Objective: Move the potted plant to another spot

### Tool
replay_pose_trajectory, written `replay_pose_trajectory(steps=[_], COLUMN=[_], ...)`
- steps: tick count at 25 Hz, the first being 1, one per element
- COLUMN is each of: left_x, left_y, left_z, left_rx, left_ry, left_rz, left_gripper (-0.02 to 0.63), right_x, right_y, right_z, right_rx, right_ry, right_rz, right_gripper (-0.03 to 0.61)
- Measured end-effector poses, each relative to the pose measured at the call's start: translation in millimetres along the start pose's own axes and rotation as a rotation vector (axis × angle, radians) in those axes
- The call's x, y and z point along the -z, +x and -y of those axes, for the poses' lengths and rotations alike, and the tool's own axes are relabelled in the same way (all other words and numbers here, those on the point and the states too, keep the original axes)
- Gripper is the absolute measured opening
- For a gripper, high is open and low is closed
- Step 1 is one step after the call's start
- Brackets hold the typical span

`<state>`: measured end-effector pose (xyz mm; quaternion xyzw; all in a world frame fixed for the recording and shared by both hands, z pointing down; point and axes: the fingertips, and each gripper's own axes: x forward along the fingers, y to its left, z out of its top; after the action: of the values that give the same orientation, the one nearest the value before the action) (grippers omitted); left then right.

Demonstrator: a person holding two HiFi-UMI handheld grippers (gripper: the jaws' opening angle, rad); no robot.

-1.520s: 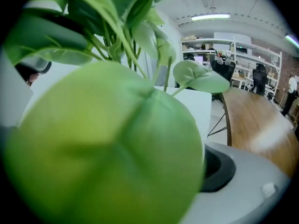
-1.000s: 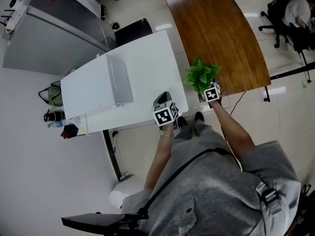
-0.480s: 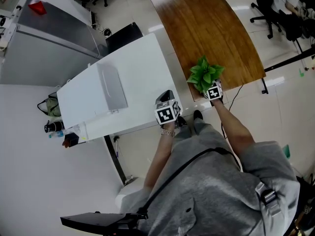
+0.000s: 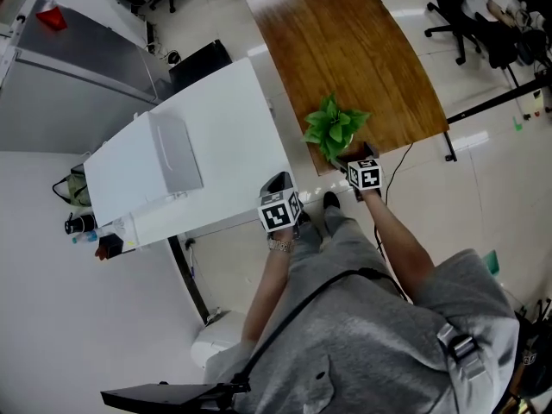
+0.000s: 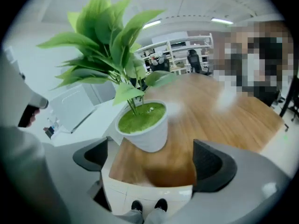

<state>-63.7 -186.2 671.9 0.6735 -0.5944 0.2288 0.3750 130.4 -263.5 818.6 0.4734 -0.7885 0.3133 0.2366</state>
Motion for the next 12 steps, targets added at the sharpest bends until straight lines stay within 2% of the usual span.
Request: replay_pose_trajectory(steps=[1, 3, 5, 7, 12], left_x=[7, 19, 29, 35, 59], left_y=[-3, -9, -19, -30, -75], left_z=[3, 9, 12, 15, 19], left_rx=[0.002, 0.012, 0.023, 0.043, 0.093], left_ry=[0.001, 0.008, 0.018, 0.027, 0.043], left_rz=[-0.007, -0.013, -0.007, 0.014, 0.091], left_gripper=[0.020, 0.020, 0.020, 0.020, 0.020], right_x=[4, 10, 16, 18, 22], right_y=[-10, -32, -51, -67, -103], right_z=[3, 5, -2, -18, -97], right_rx=[0.021, 0.074, 0.118, 0.127, 0.056], right_ry=[0.031, 0.075, 0.109, 0.121, 0.086], right_rz=[0.011, 0.043, 0.073, 0.092, 0.098], right_gripper=[0.532, 0.380, 0.169, 0.009, 0.000])
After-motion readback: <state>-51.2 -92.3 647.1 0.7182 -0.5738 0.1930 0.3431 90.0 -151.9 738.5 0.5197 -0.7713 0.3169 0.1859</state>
